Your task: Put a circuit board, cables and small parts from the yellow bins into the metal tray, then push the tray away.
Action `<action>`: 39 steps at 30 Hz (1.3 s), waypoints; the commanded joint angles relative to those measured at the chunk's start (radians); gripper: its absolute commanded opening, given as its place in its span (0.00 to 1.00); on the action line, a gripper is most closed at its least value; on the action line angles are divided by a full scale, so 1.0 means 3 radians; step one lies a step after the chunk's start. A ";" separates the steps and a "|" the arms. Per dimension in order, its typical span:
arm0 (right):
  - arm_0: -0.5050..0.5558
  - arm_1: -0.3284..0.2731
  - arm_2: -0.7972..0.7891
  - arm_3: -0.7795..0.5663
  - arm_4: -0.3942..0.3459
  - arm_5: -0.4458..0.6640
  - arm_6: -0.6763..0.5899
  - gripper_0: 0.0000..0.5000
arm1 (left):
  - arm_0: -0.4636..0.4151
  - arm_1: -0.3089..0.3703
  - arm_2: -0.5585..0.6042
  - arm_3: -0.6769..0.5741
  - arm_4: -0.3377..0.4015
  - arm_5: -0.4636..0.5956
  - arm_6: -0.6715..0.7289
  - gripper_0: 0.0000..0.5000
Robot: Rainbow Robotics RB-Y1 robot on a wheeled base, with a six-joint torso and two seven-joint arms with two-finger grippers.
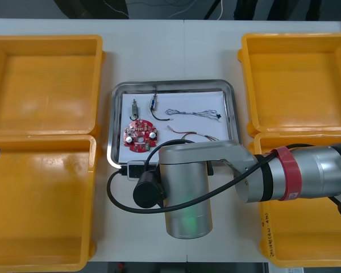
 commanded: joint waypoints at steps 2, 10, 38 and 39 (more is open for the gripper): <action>-0.0238 -0.0042 0.0046 0.0041 0.0036 -0.0082 -0.0131 0.08 | 0.0048 0.0152 0.0093 -0.0098 -0.0031 0.0021 -0.0284 1.00; -0.0361 -0.0042 0.0046 0.0169 0.0036 -0.0169 -0.0152 0.09 | 0.0048 0.0152 0.0093 -0.0098 -0.0031 0.0021 -0.0284 1.00; -0.0703 -0.0042 0.0046 0.0675 0.0051 -0.0614 -0.0147 0.08 | 0.0048 0.0152 0.0093 -0.0098 -0.0031 0.0021 -0.0284 1.00; -0.0708 -0.0042 0.0051 0.0685 0.0051 -0.0629 -0.0142 0.08 | 0.0048 0.0152 0.0093 -0.0098 -0.0031 0.0021 -0.0284 1.00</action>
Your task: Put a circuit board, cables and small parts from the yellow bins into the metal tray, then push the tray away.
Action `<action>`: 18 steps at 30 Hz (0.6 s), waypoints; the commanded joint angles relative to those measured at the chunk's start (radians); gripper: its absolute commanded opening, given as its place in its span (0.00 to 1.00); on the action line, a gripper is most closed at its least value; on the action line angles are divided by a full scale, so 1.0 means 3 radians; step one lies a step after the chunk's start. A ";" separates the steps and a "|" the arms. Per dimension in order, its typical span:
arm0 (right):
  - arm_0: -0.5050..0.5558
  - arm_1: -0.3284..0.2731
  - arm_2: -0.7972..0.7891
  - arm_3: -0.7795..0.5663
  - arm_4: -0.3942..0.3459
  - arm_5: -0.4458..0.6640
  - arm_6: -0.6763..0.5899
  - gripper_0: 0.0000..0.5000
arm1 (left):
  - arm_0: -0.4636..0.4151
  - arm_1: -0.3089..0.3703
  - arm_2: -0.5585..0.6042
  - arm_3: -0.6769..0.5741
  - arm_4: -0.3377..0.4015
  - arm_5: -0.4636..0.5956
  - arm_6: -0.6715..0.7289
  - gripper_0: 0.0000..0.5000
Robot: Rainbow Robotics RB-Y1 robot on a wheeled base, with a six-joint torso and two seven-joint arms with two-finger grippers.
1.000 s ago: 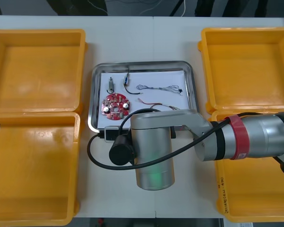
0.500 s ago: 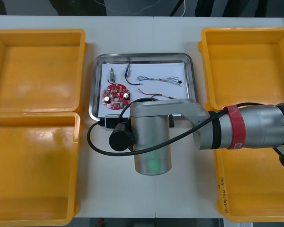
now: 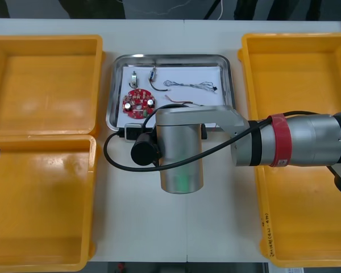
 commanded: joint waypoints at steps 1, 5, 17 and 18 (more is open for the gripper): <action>-0.0206 -0.0041 0.0045 0.0055 0.0051 -0.0096 -0.0128 0.09 | 0.0048 0.0152 0.0093 -0.0097 -0.0031 0.0021 -0.0284 1.00; -0.0237 -0.0041 0.0050 0.0122 0.0067 -0.0183 -0.0112 0.08 | 0.0048 0.0152 0.0093 -0.0097 -0.0031 0.0021 -0.0284 1.00; -0.0309 -0.0077 0.0045 0.0285 0.0072 -0.0444 -0.0035 0.09 | 0.0048 0.0152 0.0093 -0.0097 -0.0031 0.0021 -0.0284 1.00; -0.0314 -0.0077 0.0050 0.0295 0.0077 -0.0485 -0.0030 0.09 | 0.0048 0.0152 0.0093 -0.0097 -0.0031 0.0021 -0.0284 1.00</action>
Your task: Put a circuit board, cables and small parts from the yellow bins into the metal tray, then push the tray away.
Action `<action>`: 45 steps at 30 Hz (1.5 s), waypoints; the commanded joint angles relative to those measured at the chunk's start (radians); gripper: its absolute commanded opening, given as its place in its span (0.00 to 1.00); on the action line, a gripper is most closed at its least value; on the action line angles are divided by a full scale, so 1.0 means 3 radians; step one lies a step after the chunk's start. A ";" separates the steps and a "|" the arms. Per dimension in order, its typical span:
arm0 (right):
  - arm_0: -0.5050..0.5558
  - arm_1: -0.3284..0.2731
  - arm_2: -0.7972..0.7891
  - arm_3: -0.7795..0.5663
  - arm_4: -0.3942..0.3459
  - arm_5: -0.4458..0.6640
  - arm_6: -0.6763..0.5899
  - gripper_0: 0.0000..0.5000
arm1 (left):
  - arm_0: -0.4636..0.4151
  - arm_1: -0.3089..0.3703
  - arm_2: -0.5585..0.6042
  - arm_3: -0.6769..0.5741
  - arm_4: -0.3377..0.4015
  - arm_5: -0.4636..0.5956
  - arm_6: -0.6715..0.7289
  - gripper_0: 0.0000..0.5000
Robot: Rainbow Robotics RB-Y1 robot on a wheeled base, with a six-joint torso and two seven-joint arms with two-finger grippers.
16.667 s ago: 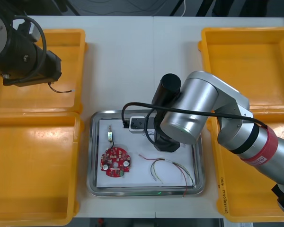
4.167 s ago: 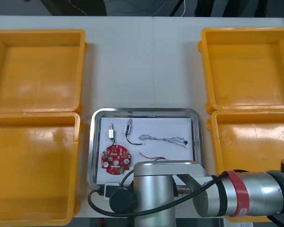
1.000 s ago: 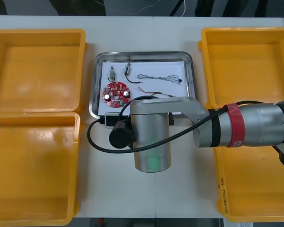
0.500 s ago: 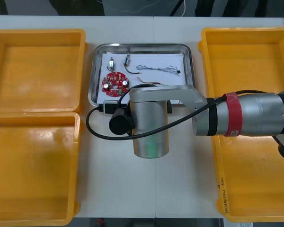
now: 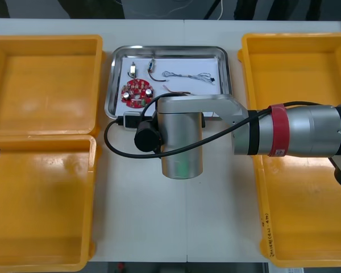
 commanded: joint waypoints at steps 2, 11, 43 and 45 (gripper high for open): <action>-0.0201 -0.0095 0.0036 0.0094 0.0054 -0.0297 -0.0020 0.09 | 0.0048 0.0152 0.0093 -0.0097 -0.0031 0.0021 -0.0283 1.00; -0.0211 -0.0125 0.0036 0.0197 0.0054 -0.0476 0.0021 0.09 | 0.0048 0.0152 0.0093 -0.0097 -0.0031 0.0021 -0.0283 1.00; -0.0263 -0.0156 0.0097 0.0370 0.0079 -0.0783 0.0067 0.08 | 0.0048 0.0152 0.0093 -0.0097 -0.0031 0.0021 -0.0283 1.00; -0.0257 -0.0156 0.0112 0.0370 0.0100 -0.0808 0.0072 0.09 | 0.0048 0.0152 0.0093 -0.0097 -0.0031 0.0021 -0.0283 1.00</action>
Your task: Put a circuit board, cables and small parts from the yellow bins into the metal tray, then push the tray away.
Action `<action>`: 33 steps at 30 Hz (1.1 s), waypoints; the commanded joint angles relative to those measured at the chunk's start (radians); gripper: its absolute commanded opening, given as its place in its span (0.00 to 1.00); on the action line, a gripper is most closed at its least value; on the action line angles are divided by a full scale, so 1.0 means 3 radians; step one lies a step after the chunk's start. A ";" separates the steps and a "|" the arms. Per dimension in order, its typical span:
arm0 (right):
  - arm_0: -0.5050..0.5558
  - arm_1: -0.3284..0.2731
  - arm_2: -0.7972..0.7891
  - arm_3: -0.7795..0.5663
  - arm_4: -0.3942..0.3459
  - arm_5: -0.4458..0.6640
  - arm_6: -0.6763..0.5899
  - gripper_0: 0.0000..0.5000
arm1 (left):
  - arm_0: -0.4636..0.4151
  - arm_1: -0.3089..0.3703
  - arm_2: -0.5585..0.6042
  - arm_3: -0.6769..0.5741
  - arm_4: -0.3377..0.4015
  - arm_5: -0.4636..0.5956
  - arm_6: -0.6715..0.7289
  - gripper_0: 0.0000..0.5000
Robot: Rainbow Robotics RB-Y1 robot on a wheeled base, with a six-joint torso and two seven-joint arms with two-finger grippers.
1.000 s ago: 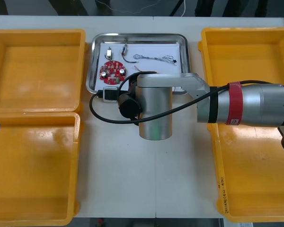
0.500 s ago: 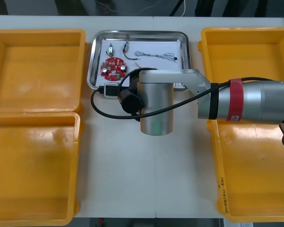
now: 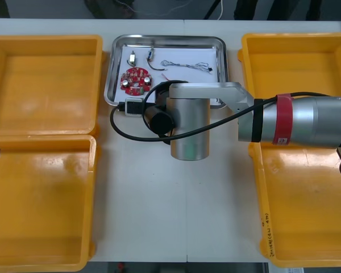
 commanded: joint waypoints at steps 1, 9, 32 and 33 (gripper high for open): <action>-0.0172 -0.0075 0.0084 -0.0009 0.0073 -0.0071 0.0069 0.09 | 0.0048 0.0152 0.0093 -0.0096 -0.0031 0.0021 -0.0283 1.00; -0.0049 -0.0075 0.0084 -0.0035 0.0364 -0.0081 0.0054 0.08 | 0.0048 0.0152 0.0093 -0.0096 -0.0031 0.0021 -0.0283 1.00; 0.0043 -0.0085 0.0084 -0.0066 0.0559 -0.0092 0.0049 0.36 | 0.0048 0.0152 0.0093 -0.0096 -0.0031 0.0021 -0.0283 1.00; 0.0058 -0.0085 0.0084 -0.0076 0.0579 -0.0092 0.0049 0.43 | 0.0048 0.0152 0.0093 -0.0096 -0.0031 0.0021 -0.0283 1.00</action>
